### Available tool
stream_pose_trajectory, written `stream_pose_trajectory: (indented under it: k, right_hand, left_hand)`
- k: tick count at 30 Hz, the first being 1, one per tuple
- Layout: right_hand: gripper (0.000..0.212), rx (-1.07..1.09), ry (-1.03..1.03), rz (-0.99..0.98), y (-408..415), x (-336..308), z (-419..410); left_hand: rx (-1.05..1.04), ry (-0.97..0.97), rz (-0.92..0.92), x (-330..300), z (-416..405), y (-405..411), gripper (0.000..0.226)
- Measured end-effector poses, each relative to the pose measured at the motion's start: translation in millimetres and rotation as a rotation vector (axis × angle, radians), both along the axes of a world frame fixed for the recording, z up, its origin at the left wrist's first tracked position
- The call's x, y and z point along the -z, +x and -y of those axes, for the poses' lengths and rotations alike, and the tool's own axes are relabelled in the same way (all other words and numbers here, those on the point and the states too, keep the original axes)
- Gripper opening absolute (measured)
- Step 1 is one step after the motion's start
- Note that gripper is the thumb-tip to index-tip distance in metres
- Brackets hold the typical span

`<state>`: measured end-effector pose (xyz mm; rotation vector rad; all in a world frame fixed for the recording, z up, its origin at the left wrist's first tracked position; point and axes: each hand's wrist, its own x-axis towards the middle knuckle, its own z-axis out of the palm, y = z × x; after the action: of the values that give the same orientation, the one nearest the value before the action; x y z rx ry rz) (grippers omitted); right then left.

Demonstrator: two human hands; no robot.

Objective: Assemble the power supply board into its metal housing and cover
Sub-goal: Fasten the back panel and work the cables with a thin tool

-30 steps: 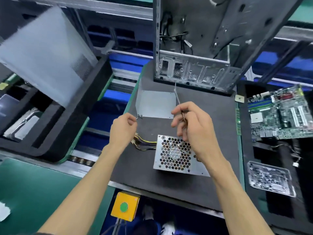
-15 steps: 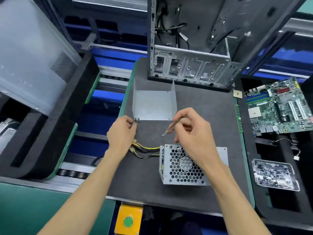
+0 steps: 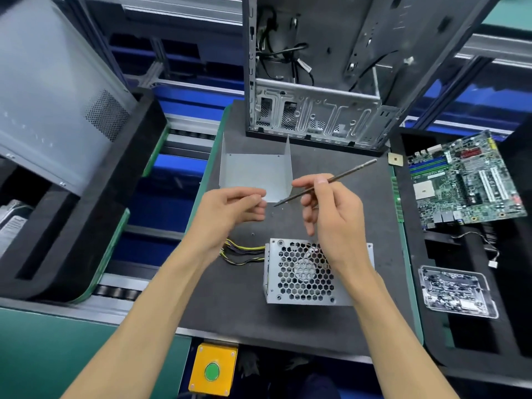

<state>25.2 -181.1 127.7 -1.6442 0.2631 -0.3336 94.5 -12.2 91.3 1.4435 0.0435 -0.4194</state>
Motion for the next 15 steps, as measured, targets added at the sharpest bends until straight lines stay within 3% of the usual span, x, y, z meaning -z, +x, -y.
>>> stream_pose_trajectory:
  k: [2, 5, 15]
  right_hand:
    - [0.032, 0.019, 0.102, 0.041, -2, -3, 2]
    - [0.026, 0.048, 0.255, 0.102, -7, -8, 6]
    - [0.024, 0.064, 0.289, 0.146, -20, -4, 16]
  left_hand:
    - [0.015, -0.203, -0.112, -16, 5, -6, 0.013]
    - [0.029, -0.331, -0.210, -28, 12, -12, 0.017]
    - [0.065, -0.367, -0.285, -36, 22, -25, 0.010]
